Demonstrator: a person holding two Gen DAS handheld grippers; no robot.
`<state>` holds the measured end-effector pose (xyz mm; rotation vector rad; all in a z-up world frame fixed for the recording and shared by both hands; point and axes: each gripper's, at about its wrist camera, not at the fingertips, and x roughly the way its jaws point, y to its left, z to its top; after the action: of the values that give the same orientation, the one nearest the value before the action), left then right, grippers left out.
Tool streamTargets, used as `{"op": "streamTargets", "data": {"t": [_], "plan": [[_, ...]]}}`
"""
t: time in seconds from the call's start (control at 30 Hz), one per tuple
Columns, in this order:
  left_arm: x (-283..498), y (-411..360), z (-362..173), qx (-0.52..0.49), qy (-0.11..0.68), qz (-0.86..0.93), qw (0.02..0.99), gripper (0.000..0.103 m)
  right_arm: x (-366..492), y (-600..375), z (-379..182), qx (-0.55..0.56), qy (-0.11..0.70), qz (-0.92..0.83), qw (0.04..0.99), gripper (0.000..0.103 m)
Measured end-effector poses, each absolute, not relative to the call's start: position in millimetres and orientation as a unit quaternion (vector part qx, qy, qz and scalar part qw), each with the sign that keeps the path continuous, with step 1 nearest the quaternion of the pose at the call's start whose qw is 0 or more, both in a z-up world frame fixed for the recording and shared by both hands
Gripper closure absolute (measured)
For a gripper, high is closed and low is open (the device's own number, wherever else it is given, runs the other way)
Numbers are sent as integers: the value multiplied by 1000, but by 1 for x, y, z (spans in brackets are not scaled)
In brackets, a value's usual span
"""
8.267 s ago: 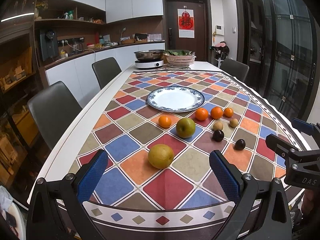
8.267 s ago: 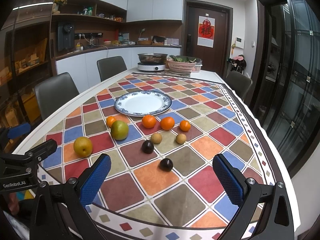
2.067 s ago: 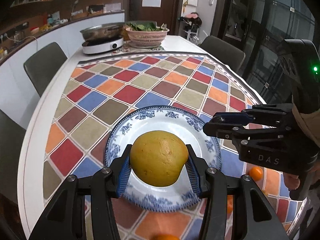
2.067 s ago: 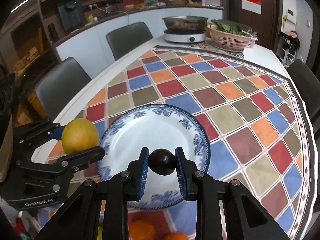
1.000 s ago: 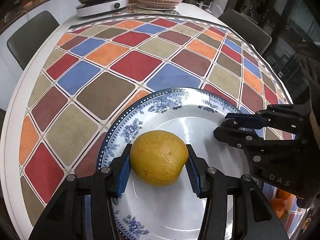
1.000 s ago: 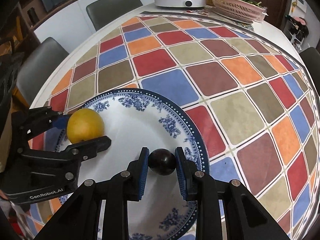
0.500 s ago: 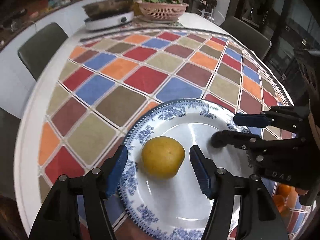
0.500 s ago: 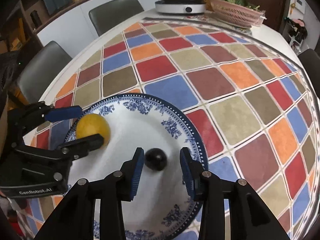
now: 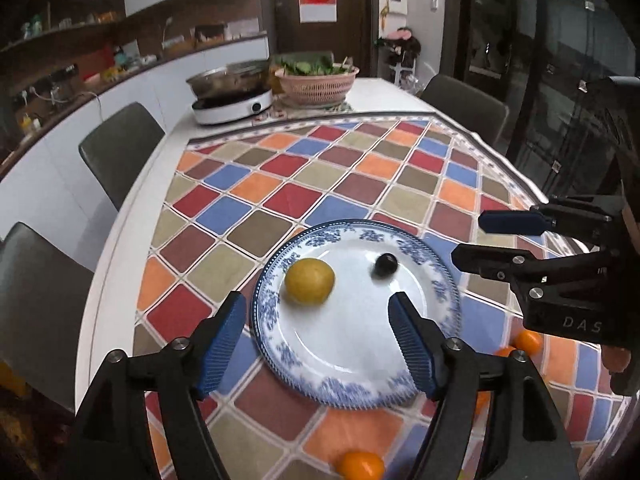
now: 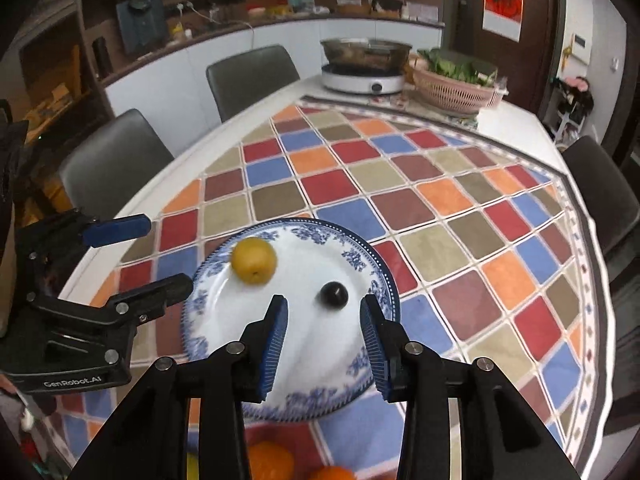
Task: Organize fruits
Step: 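Open the left tool onto the plate while the right tool releases the plum beside the pear, then move both open tools back toward the remaining fruits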
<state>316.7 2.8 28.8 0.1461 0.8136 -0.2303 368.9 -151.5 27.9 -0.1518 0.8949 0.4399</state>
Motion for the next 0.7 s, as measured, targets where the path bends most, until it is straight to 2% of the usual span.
{"op": "streamTargets", "data": {"t": [0.07, 0.27, 0.57, 0.7], "plan": [[302, 2, 36, 73, 384, -109, 914, 25, 352, -153, 39, -78, 414, 207, 883, 56], [256, 0, 62, 69, 346, -107, 929, 17, 304, -155, 62, -101, 381, 200, 897, 56], [204, -8, 80, 72, 318, -120, 938, 14, 248, -164, 77, -90, 363, 201, 906, 55], [185, -11, 78, 76, 315, -128, 938, 14, 226, -168, 78, -82, 358, 198, 909, 48]]}}
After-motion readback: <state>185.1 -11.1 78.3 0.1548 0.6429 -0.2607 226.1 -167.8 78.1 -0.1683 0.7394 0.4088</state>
